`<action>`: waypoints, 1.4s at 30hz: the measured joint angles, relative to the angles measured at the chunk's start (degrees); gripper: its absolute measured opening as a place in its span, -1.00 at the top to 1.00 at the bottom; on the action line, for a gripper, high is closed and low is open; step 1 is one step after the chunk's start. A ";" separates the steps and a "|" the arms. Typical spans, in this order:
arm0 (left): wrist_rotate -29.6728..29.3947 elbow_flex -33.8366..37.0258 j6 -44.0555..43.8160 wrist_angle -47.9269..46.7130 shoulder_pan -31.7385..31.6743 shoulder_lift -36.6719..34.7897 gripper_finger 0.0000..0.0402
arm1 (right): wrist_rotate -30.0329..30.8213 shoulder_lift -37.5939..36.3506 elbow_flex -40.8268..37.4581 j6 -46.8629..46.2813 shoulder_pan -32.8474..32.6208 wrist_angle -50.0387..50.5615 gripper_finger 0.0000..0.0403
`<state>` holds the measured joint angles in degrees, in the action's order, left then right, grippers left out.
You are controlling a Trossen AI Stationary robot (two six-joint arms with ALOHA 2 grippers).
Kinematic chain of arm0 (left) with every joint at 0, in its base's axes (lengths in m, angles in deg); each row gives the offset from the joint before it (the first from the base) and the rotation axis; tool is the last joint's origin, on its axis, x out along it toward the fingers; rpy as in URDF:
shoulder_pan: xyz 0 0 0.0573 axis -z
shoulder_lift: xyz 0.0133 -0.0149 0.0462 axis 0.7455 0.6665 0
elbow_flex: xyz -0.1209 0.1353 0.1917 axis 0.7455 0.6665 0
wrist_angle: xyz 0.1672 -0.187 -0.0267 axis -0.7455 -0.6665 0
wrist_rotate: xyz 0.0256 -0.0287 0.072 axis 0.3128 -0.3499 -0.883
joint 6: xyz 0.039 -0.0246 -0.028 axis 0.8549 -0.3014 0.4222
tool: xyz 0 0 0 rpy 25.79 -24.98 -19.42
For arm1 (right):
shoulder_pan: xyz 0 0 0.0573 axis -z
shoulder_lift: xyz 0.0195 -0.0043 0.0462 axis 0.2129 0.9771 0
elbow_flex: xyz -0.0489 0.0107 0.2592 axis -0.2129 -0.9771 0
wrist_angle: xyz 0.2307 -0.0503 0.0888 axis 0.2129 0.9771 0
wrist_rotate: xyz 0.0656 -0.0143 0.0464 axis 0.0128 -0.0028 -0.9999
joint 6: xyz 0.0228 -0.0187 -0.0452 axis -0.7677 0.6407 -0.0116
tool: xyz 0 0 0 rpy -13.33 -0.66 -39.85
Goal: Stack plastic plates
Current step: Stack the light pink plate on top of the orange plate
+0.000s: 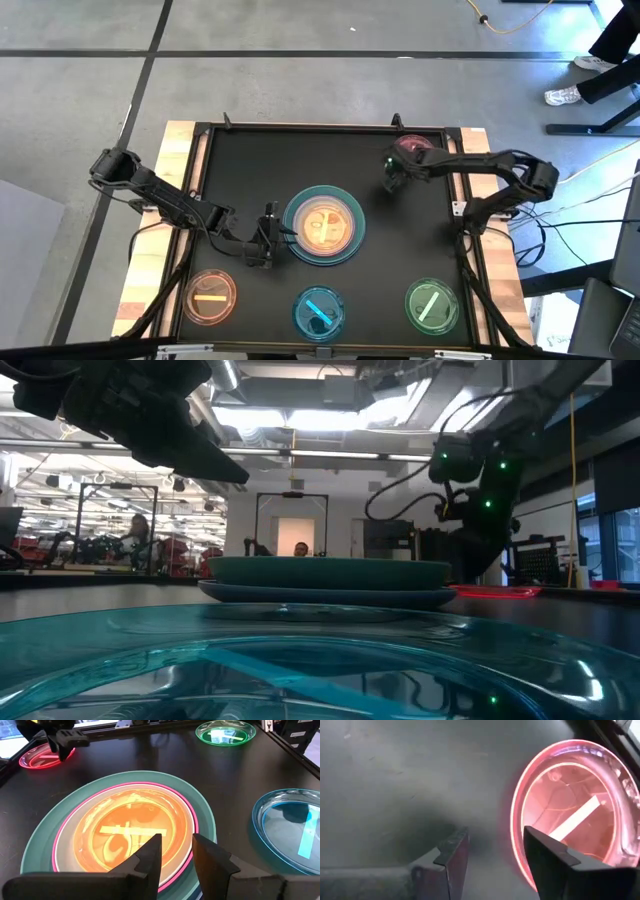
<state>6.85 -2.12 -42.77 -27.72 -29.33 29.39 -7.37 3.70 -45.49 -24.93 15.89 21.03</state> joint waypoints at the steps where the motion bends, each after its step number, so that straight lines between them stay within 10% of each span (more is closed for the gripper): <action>1: -0.01 0.00 0.00 0.00 0.00 0.00 0.49 | -0.98 0.00 -0.62 0.60 0.90 -1.67 0.10; 13: -0.02 0.00 0.02 -0.05 -0.11 0.00 0.49 | -3.48 0.00 -6.68 4.17 9.07 -11.99 0.15; 27: 0.00 0.00 0.04 -0.03 -0.11 0.00 0.49 | -4.48 0.00 -8.71 9.39 11.00 -14.53 0.97; 42: 0.02 0.00 0.04 0.15 -0.11 0.00 0.49 | -4.03 -4.50 -1.05 10.20 -12.04 -13.20 0.98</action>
<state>6.87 -2.12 -42.72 -27.57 -29.44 29.39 -11.40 -0.80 -46.55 -14.73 3.85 7.84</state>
